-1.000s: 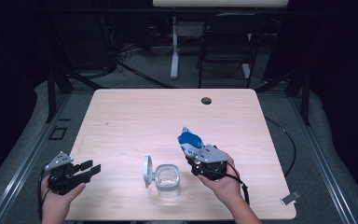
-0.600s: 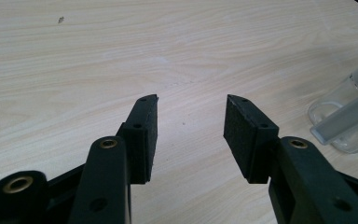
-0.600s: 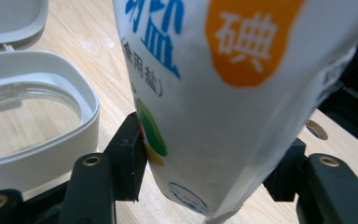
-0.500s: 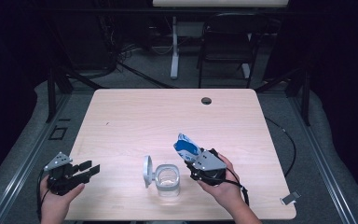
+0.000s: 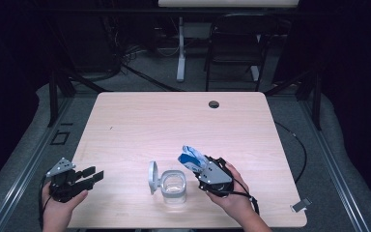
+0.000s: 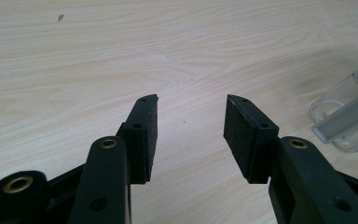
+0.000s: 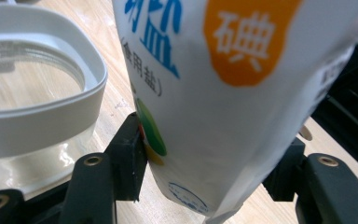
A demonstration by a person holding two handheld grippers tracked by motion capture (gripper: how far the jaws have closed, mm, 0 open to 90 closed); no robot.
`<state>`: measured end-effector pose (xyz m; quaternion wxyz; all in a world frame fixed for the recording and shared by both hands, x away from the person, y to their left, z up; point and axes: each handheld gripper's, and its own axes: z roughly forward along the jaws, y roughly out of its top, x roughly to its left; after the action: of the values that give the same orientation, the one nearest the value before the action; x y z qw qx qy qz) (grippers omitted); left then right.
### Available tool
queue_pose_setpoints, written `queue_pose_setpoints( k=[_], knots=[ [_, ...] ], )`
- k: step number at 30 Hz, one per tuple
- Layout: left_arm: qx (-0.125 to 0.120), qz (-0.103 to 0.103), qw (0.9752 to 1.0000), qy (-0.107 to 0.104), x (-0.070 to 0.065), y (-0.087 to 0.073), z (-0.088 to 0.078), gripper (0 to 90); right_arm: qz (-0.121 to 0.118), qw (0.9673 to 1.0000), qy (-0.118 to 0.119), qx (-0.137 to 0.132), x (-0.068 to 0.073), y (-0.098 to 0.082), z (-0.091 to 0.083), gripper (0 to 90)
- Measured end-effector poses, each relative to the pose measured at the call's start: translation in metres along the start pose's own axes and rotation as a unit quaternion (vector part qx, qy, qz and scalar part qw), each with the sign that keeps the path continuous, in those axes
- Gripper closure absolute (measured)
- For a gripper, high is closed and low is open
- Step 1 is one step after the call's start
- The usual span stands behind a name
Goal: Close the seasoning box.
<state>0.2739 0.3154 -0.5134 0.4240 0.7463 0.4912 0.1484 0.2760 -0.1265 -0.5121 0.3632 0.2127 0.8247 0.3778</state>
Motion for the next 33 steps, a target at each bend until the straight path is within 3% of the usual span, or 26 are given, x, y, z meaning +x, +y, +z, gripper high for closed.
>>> queue_pose_setpoints(
  k=[4, 8, 17, 23, 33],
  knots=[
    [0.000, -0.001, 1.0000, 0.001, 0.001, 0.000, 0.000, 55.2, -0.012, 0.9999, -0.003, -0.003, 0.005, -0.002, 0.001, 42.4],
    [-0.001, -0.002, 1.0000, 0.001, 0.001, -0.001, 0.000, 55.2, -0.040, 0.9991, -0.012, 0.006, 0.011, -0.007, 0.001, 42.5],
    [0.001, -0.003, 1.0000, 0.001, 0.001, -0.001, 0.001, 55.2, -0.056, 0.9982, -0.015, 0.013, 0.020, -0.017, -0.001, 42.5],
    [0.002, -0.002, 1.0000, 0.002, 0.001, -0.001, 0.001, 55.2, -0.081, 0.9962, -0.025, 0.019, 0.022, -0.019, -0.001, 42.5],
    [0.002, -0.002, 1.0000, 0.002, 0.002, -0.001, 0.000, 55.2, -0.134, 0.9894, -0.040, 0.037, 0.031, -0.021, 0.002, 42.5]
  ],
)
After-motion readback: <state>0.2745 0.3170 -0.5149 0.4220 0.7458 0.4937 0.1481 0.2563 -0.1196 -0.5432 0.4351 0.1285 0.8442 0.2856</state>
